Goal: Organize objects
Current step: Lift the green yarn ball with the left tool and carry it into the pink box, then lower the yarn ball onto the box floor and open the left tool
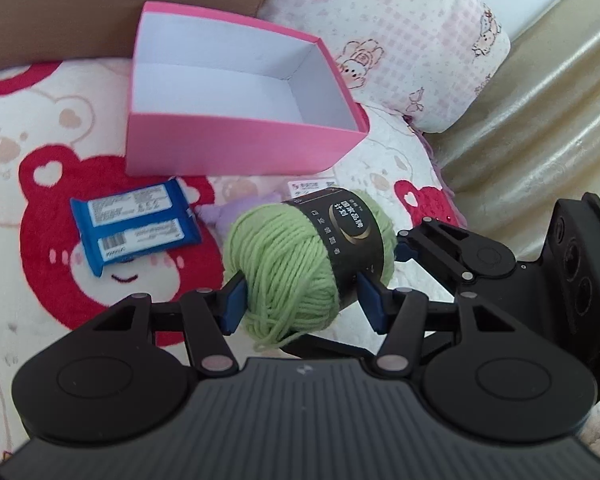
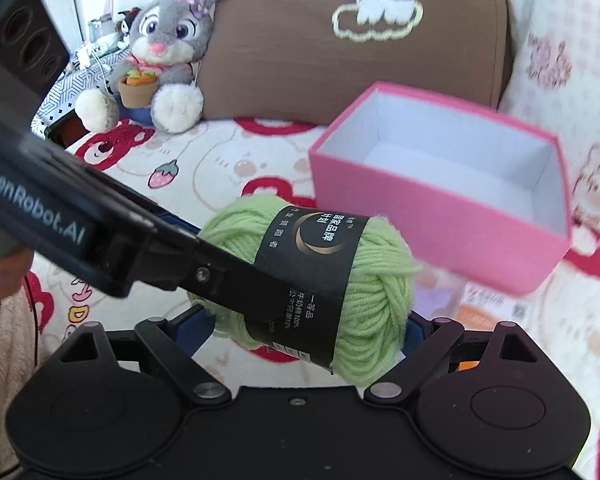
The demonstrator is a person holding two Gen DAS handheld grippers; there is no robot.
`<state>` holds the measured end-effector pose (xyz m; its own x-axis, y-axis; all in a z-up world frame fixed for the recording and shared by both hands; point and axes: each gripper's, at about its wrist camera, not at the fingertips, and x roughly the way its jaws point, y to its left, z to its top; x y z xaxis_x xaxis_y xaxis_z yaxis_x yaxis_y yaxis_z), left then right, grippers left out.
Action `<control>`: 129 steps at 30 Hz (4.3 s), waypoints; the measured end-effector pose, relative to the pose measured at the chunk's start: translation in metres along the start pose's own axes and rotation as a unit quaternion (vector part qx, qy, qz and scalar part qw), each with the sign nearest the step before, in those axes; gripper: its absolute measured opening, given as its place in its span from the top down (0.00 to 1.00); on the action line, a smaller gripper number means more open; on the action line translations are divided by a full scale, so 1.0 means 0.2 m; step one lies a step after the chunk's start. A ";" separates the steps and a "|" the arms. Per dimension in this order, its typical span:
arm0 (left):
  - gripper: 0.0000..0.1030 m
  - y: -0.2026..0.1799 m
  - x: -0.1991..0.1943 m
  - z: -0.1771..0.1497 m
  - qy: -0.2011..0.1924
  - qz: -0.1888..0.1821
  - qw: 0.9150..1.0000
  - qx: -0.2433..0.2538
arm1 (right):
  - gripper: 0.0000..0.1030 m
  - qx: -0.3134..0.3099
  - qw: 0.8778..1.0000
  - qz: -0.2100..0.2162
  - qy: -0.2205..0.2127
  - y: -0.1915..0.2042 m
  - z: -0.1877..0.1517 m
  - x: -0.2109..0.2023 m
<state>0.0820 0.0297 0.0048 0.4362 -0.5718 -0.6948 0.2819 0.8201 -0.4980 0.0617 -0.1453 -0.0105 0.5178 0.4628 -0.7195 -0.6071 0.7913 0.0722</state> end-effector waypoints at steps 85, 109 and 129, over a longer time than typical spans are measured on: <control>0.47 0.35 1.15 1.14 0.034 0.046 0.995 -0.079 | 0.35 -0.047 0.984 -0.130 0.113 -0.85 0.55 0.73; 0.66 0.19 1.25 1.14 0.017 0.083 0.994 -0.066 | 0.77 -0.007 0.984 -0.175 0.046 -0.92 0.47 0.59; 0.46 0.02 0.92 1.10 0.006 0.120 0.993 -0.004 | 0.74 0.094 0.991 -0.097 0.017 -0.86 0.42 0.41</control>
<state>0.3506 -0.0669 -0.0109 0.4790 -0.3611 -0.8001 0.1649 0.9323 -0.3220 0.2595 -0.2097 -0.0239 0.5919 0.2835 -0.7545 -0.3729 0.9262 0.0555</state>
